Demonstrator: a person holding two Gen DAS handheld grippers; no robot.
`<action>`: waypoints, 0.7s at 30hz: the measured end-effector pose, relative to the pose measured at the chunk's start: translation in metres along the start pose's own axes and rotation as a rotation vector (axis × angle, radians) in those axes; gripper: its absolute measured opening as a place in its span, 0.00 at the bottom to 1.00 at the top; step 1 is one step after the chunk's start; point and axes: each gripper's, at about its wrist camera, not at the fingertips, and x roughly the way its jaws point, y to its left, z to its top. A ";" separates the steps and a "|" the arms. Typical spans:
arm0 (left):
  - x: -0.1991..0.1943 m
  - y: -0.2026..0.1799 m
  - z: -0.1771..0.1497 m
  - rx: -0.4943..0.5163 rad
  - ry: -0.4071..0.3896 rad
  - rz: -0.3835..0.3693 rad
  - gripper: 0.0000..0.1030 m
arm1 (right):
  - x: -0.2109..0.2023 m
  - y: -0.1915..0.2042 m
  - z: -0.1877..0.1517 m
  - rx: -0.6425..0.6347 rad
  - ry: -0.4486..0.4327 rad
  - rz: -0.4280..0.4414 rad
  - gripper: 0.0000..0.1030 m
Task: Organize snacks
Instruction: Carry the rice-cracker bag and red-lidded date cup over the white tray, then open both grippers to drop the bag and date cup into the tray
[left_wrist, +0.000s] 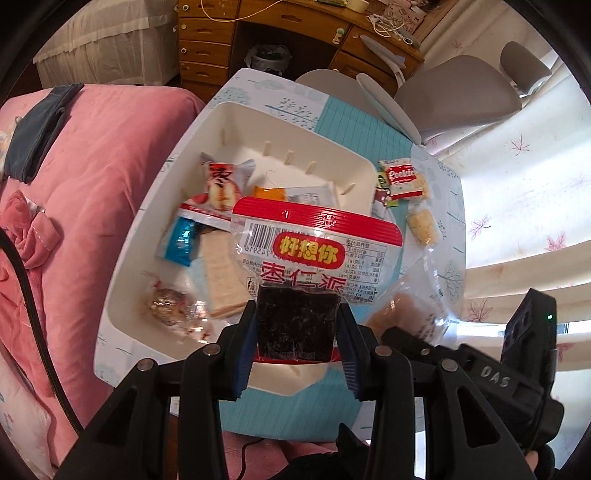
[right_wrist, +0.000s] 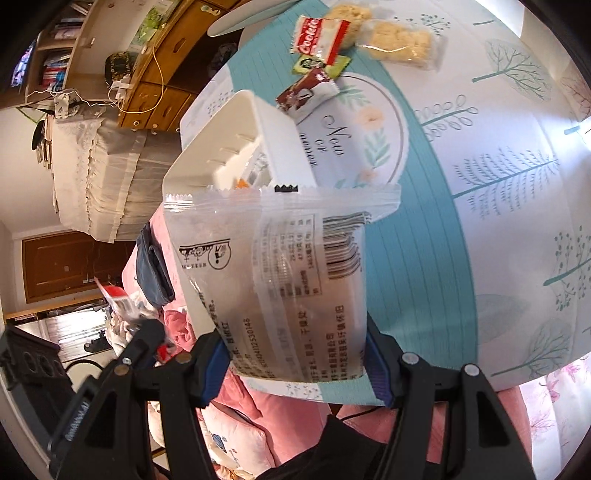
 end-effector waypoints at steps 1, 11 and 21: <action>-0.002 0.007 0.002 0.006 -0.004 -0.006 0.38 | 0.001 0.003 -0.003 0.000 -0.007 0.006 0.62; -0.011 0.043 0.021 0.148 -0.059 -0.034 0.38 | 0.020 0.040 -0.026 0.024 -0.079 0.023 0.62; -0.006 0.064 0.027 0.297 -0.033 -0.086 0.38 | 0.034 0.071 -0.045 0.018 -0.168 -0.013 0.64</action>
